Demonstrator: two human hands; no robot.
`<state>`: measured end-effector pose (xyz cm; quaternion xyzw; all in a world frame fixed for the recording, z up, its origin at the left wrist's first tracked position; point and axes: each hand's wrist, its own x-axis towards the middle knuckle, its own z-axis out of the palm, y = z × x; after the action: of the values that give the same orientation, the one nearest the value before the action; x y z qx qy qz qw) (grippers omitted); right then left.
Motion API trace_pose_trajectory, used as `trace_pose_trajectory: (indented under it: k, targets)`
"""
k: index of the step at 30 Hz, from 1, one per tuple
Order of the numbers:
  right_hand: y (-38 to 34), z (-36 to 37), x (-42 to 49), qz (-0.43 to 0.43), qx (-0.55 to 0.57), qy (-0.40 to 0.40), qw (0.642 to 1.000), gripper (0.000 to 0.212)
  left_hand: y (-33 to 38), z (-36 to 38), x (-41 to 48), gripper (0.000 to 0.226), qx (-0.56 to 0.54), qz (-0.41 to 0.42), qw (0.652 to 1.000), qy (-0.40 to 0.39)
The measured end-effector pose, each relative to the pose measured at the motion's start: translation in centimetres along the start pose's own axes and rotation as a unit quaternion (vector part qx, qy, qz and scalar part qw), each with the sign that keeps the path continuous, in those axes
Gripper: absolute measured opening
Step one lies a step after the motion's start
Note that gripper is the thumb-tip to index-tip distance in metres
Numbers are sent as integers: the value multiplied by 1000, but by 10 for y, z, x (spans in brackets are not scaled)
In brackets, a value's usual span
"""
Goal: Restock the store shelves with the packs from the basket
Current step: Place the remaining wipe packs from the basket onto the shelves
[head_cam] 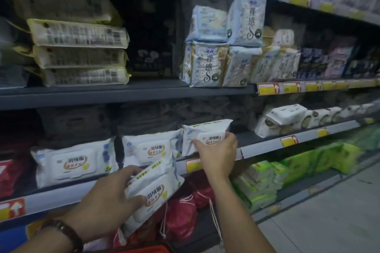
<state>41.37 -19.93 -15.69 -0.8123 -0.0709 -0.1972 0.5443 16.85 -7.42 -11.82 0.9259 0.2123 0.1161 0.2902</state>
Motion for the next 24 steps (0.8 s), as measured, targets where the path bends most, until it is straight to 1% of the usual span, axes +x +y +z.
trace_pose_trajectory:
  k: [3, 5, 8, 12, 14, 15, 17, 19, 20, 21, 22, 23, 24]
  targets:
    - [17, 22, 9, -35, -49, 4, 998, 105, 2, 7, 14, 40, 2, -14, 1000, 4]
    - [21, 31, 16, -24, -80, -10, 996, 108, 3, 11, 23, 38, 8, -12, 1000, 14]
    - [25, 30, 22, -19, -159, -38, 986, 111, 11, 21, 33, 35, 3, -3, 1000, 16]
    - [32, 21, 30, -19, -156, -103, 982, 105, 24, 30, 50, 39, 14, 16, 1000, 18]
    - [33, 12, 33, -18, -164, -137, 977, 93, 31, 31, 58, 38, 11, 17, 1000, 13]
    - [32, 5, 33, -25, -163, -141, 976, 85, 35, 31, 61, 35, 9, 14, 1000, 9]
    - [27, -13, 34, -57, -112, -125, 984, 68, 44, 33, 70, 28, -5, 4, 1000, 0]
    - [21, -35, 33, -101, -5, -118, 988, 41, 55, 35, 80, 24, -19, -4, 1000, -2]
    - [19, -45, 33, -121, 35, -132, 983, 27, 63, 36, 84, 24, -27, -7, 1000, -3]
    - [17, -55, 32, -142, 58, -156, 976, 18, 71, 38, 90, 22, -37, -8, 999, -6]
    - [17, -62, 31, -167, 70, -183, 966, 18, 79, 41, 95, 19, -44, -6, 999, -9]
    - [17, -69, 29, -189, 73, -213, 956, 27, 88, 44, 100, 17, -51, -2, 999, -14]
    - [18, -75, 28, -205, 62, -239, 947, 40, 95, 47, 105, 18, -61, 2, 998, -20]
